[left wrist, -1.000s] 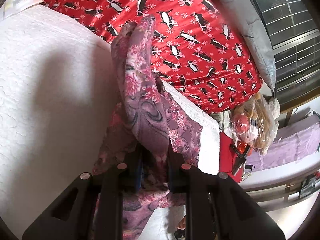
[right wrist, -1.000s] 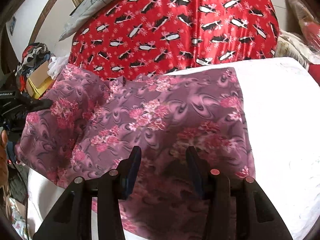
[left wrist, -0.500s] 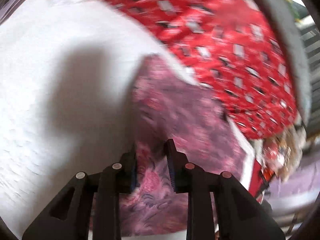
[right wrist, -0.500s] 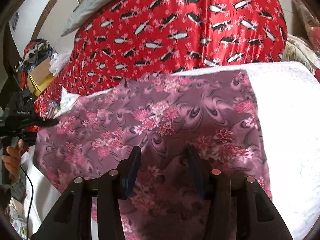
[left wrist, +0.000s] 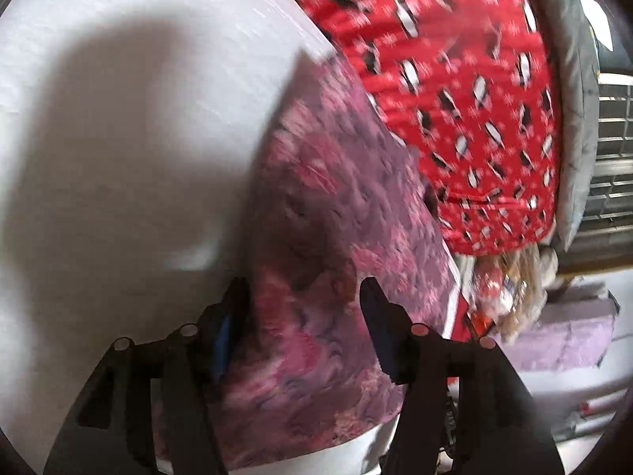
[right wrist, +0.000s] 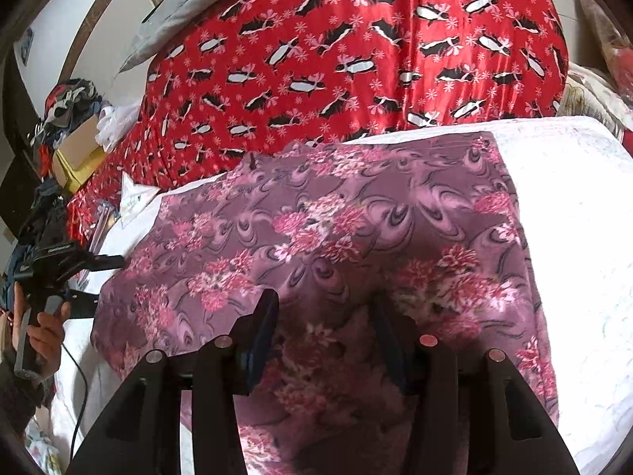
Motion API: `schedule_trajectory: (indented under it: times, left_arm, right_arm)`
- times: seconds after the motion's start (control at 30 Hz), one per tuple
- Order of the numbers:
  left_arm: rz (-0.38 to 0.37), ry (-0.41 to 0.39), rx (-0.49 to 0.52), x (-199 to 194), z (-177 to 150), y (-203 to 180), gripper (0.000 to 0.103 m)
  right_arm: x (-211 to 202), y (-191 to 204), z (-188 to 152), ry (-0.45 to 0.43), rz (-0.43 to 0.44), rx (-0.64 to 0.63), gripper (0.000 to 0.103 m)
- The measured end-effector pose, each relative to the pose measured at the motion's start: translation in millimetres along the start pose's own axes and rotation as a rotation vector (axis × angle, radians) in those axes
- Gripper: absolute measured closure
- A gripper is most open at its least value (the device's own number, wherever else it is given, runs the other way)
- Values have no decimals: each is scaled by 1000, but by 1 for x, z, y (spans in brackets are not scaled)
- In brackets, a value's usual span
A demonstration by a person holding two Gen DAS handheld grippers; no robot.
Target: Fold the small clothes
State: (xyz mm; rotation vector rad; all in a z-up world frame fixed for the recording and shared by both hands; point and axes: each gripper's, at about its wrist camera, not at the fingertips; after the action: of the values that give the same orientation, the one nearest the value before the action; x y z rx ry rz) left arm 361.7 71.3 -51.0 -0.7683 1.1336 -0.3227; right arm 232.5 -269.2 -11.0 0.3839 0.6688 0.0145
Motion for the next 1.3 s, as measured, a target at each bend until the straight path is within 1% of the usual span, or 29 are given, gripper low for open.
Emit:
schedule_trajectory:
  times: [0.07,0.1,0.13,0.17,0.23,0.27,0.3,0.33,0.37,0.5,0.6,0.67,0.7,0.77,0.8,0.83,0.87,0.9,0.93,0.97,1.03,1.2,1.3]
  left_arm:
    - [2,-6,39,3,-2,-11,46]
    - [0,-8,59,3,-1,-17,49]
    - [4,-9,93,5,-3,-25,70]
    - [15,-5,120,6,-4,-32,81]
    - [32,-20,150,2,-7,-42,82]
    - [28,-24,152,0,-8,-46,82]
    - [17,-26,148,-4,-10,-50,82]
    - [4,-30,143,-8,-10,-54,83]
    - [-9,-33,144,-13,-12,-60,83]
    - [-42,-38,188,-26,-23,-87,83]
    - [-65,-29,204,-29,-32,-106,83]
    - [-75,-26,221,-30,-39,-119,83]
    - [-76,-25,231,-29,-42,-125,83]
    - [-76,-25,238,-28,-48,-133,83]
    - [-77,-23,233,-25,-51,-137,83]
    - [-79,-20,226,-22,-52,-140,83]
    - [-83,-15,219,-20,-55,-144,83]
    - [-88,-10,218,-18,-59,-148,83]
    - [-88,-6,223,-16,-62,-152,83]
    - [-86,-3,227,-14,-64,-156,83]
    - [-89,7,238,-9,-72,-168,83]
    - [-104,36,269,6,-89,-196,83]
    - [-108,67,280,24,-101,-212,83]
  right_arm:
    - [-1,3,1,2,9,-13,52]
    - [-3,5,3,-5,8,-31,52]
    - [-4,6,5,-15,3,-44,52]
    - [-6,7,8,-27,0,-53,52]
    - [-5,6,15,-39,-19,-70,52]
    - [-2,5,16,-33,-34,-78,52]
    - [3,2,16,-14,-50,-84,53]
    - [13,-2,14,29,-71,-83,57]
    - [20,-6,12,55,-67,-82,58]
    - [10,-3,17,41,-53,-96,58]
    - [-6,-9,18,21,-34,-71,57]
    - [-14,-19,15,18,-7,-33,56]
    - [-18,-28,12,18,41,20,56]
    - [-16,-45,9,29,94,117,57]
    - [-12,-57,3,51,105,178,59]
    - [-4,-70,-5,76,126,244,68]
    - [-5,-80,-10,50,147,288,79]
    - [-6,-88,-14,30,159,320,83]
    - [-6,-93,-17,25,164,338,90]
    - [-6,-96,-19,16,170,354,94]
    - [-7,-100,-23,2,176,364,98]
    - [-8,-97,-28,-24,174,343,99]
    - [-9,-99,-28,-35,185,351,99]
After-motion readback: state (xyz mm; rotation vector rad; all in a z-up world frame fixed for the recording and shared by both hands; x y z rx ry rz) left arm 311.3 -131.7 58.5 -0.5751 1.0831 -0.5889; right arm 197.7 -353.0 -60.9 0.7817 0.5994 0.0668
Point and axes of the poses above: each gripper's, at about its wrist camera, not at the fingertips, and x roughly the way its jaws point, y to its left, z to its top, and after that the axes turned 12 degrees about -y, right-handed
